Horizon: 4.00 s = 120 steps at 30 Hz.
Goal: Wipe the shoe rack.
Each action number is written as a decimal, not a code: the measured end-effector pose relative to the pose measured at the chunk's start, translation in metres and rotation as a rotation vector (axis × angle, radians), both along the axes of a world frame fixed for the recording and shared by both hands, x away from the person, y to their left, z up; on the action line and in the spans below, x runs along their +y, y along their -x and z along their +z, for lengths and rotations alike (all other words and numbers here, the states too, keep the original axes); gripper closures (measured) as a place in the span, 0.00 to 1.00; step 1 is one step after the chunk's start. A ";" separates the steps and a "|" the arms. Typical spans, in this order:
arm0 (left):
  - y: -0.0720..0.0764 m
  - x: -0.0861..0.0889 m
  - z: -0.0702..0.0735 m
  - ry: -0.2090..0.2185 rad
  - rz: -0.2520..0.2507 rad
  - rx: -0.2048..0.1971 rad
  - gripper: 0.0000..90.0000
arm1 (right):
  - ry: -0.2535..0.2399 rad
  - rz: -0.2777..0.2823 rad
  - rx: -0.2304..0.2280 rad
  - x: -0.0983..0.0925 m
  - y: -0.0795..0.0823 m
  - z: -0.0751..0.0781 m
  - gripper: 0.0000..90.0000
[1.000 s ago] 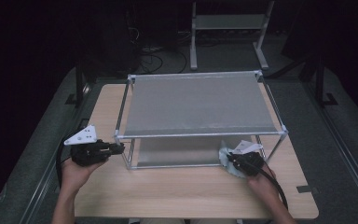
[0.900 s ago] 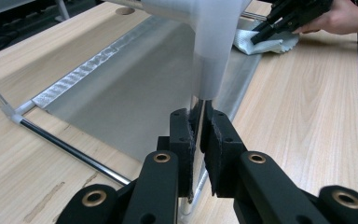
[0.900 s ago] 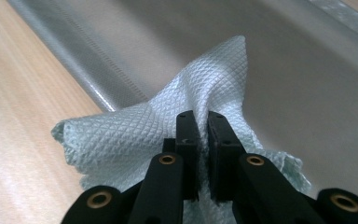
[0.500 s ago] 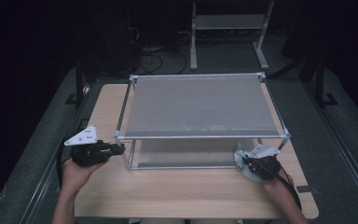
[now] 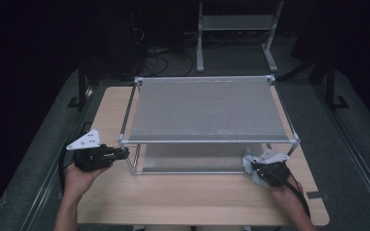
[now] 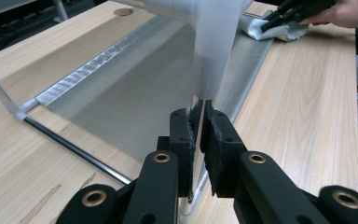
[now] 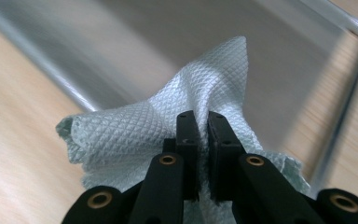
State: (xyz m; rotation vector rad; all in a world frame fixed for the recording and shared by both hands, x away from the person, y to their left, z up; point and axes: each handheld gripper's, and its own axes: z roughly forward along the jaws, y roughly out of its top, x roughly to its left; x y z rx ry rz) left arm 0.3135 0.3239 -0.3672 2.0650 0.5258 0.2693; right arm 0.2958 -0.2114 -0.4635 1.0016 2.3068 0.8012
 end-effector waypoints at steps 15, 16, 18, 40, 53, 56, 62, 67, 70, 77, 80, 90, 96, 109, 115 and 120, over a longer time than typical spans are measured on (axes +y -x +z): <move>0.000 0.000 0.000 0.004 -0.013 0.002 0.91 | 0.024 0.015 0.006 0.001 0.000 0.002 0.94; 0.000 -0.001 0.000 0.005 -0.015 0.003 0.91 | 0.032 0.000 0.007 -0.003 0.001 0.002 0.94; 0.000 -0.002 -0.001 0.006 -0.016 0.001 0.91 | -0.011 -0.032 0.019 -0.012 0.002 0.001 0.93; 0.002 -0.010 -0.001 0.006 -0.027 0.003 0.91 | -0.078 0.045 0.024 0.013 -0.001 -0.001 0.93; 0.003 -0.022 0.000 -0.002 -0.056 0.005 0.91 | -0.101 0.171 0.031 0.068 -0.008 -0.001 0.93; 0.003 -0.023 0.001 -0.006 -0.061 0.005 0.91 | -0.106 0.199 0.028 0.081 -0.008 -0.001 0.93; 0.003 -0.029 0.000 -0.002 -0.067 0.005 0.91 | -0.130 0.272 0.016 0.115 -0.008 -0.002 0.93; 0.003 -0.035 0.001 -0.008 -0.080 0.003 0.91 | -0.159 0.315 0.011 0.136 -0.009 -0.002 0.93; 0.003 -0.037 0.001 -0.009 -0.085 0.003 0.91 | -0.155 0.357 -0.008 0.152 -0.009 -0.002 0.93; 0.003 -0.037 0.002 -0.015 -0.096 0.019 0.90 | -0.164 0.409 -0.038 0.170 -0.005 -0.001 0.93; 0.002 -0.034 0.004 0.014 -0.103 0.037 0.88 | -0.170 0.408 -0.015 0.175 -0.002 -0.001 0.93; 0.006 -0.027 0.016 0.042 -0.099 0.006 0.88 | -0.183 0.480 -0.012 0.193 -0.002 0.004 0.93; 0.006 -0.026 0.018 0.038 -0.103 0.001 0.88 | -0.173 0.521 -0.064 0.201 0.003 0.005 0.93; 0.006 -0.025 0.026 0.070 -0.114 0.000 0.83 | -0.236 0.612 -0.243 0.249 0.018 0.069 0.94; 0.008 -0.024 0.030 0.057 -0.112 -0.029 0.89 | -0.228 0.589 -0.233 0.267 0.009 0.064 0.94; 0.009 -0.025 0.029 0.056 -0.114 -0.034 0.89 | -0.225 0.584 -0.185 0.269 0.008 0.048 0.94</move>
